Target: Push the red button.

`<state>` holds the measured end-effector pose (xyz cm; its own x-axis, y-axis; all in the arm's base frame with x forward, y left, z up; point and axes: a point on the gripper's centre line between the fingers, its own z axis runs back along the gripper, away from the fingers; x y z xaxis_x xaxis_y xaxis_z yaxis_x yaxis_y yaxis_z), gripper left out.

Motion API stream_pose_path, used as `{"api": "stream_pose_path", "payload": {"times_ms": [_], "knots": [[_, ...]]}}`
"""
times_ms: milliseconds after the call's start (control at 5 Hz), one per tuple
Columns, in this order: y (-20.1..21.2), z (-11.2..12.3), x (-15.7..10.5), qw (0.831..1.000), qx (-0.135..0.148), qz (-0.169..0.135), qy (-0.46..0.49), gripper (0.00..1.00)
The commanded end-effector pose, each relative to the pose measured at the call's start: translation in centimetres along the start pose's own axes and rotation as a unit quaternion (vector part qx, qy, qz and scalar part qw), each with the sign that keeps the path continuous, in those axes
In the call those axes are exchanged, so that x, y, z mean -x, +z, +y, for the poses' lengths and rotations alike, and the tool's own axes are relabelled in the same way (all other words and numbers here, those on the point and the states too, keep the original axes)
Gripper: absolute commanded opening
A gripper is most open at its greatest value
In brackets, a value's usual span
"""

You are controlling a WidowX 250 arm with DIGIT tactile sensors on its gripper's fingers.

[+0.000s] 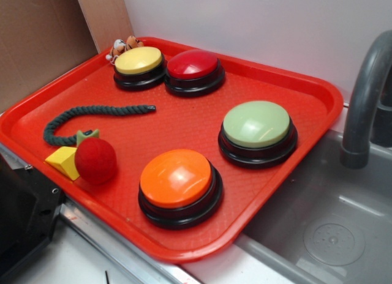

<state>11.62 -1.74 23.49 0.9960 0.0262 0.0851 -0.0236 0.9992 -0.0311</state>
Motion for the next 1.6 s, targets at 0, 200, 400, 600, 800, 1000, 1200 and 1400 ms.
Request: {"api": "stream_pose_path", "payload": {"times_ms": [0,200,400,600,800,1000,1200,1400], "knots": [[0.0,0.0,0.0,1.0,0.0,0.0,0.0,1.0],[-4.3,1.5,-3.8,1.0,-0.011,0.018,0.006,1.0],[-7.1,2.4,-8.0,0.999,-0.006,-0.019,-0.025,1.0],[-8.6,3.3,-11.7,0.996,0.003,-0.072,-0.046,1.0],[-8.6,3.3,-11.7,0.996,0.003,-0.072,-0.046,1.0],[-8.6,3.3,-11.7,0.996,0.003,-0.072,-0.046,1.0],[-8.6,3.3,-11.7,0.996,0.003,-0.072,-0.046,1.0],[-12.5,3.3,-15.8,0.996,-0.001,-0.047,-0.07,1.0]]}}
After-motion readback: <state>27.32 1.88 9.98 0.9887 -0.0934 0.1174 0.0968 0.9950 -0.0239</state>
